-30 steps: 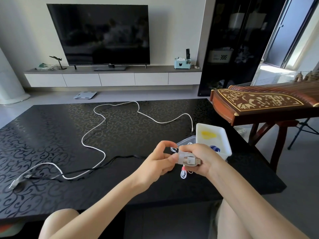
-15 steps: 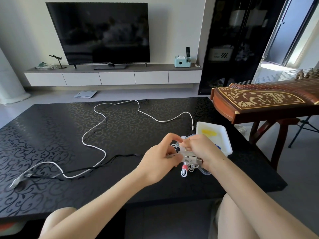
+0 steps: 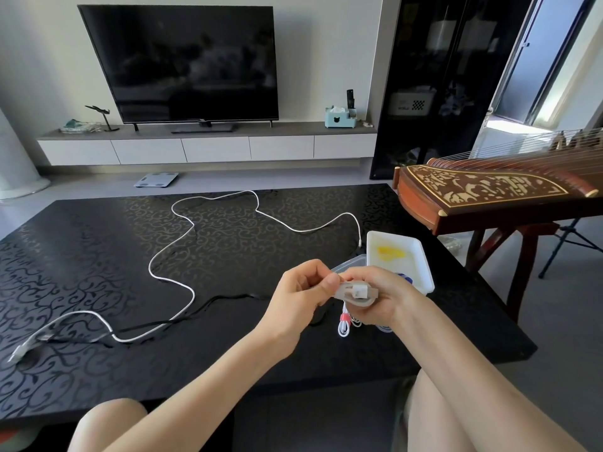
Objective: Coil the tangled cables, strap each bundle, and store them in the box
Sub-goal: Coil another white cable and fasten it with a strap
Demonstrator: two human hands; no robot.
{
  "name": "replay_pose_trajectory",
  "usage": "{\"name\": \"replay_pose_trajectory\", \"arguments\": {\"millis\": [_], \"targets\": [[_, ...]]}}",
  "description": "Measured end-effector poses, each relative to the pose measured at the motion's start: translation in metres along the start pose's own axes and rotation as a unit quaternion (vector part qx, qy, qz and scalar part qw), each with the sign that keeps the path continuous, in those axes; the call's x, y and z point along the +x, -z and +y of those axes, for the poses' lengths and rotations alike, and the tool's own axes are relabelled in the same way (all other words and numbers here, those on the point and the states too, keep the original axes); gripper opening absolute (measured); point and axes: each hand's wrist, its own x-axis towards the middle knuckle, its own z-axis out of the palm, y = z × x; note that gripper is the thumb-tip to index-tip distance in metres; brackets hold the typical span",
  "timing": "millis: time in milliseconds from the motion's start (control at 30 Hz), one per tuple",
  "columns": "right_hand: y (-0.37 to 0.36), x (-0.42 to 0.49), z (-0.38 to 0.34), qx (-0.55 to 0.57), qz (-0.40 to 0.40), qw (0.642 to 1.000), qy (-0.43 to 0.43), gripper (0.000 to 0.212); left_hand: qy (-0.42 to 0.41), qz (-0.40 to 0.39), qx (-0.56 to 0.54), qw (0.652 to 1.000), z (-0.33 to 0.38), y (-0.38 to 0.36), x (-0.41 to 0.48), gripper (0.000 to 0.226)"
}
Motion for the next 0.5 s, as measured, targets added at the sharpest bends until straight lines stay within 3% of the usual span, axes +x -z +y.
{"name": "replay_pose_trajectory", "arguments": {"millis": [100,267,500], "targets": [[0.004,0.004,0.003,0.05,-0.01,0.999,-0.015,0.018,0.031,-0.021,-0.049,0.998,-0.001,0.002,0.002,0.026],[0.018,0.014,0.009,0.077,-0.042,0.995,-0.04,0.043,0.073,-0.049,-0.152,0.985,-0.005,0.001,0.003,0.005],[0.018,0.002,0.032,0.022,-0.073,0.993,-0.09,0.022,0.062,0.072,-0.09,0.991,-0.005,0.0,0.016,0.021]]}}
